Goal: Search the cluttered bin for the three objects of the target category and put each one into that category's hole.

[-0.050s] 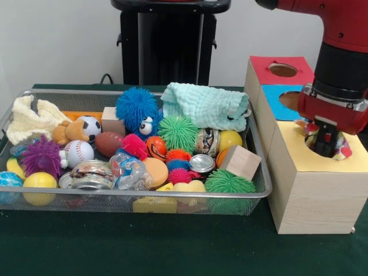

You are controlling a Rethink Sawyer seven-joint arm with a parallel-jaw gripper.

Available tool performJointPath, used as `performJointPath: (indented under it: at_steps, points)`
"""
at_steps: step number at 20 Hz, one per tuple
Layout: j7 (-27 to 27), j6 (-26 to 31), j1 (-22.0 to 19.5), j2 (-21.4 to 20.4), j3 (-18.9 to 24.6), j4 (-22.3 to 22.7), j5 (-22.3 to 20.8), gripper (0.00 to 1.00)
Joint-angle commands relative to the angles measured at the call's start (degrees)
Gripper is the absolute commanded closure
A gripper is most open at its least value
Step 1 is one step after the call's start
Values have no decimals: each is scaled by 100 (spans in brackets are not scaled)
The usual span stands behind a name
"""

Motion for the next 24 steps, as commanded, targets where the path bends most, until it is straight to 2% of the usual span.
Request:
performJointPath:
  at_steps: [1,5,9,16,24]
  points:
    - [-227,324,-507,542,1139,-98,-421,100]
    - [-517,42,-744,634,1483,-90,-621,100]
    - [-575,-150,-883,759,1614,-227,-871,100]
    - [-372,-195,-981,869,1785,-369,-1147,100]
    - [123,77,-913,672,1711,-298,-1261,100]
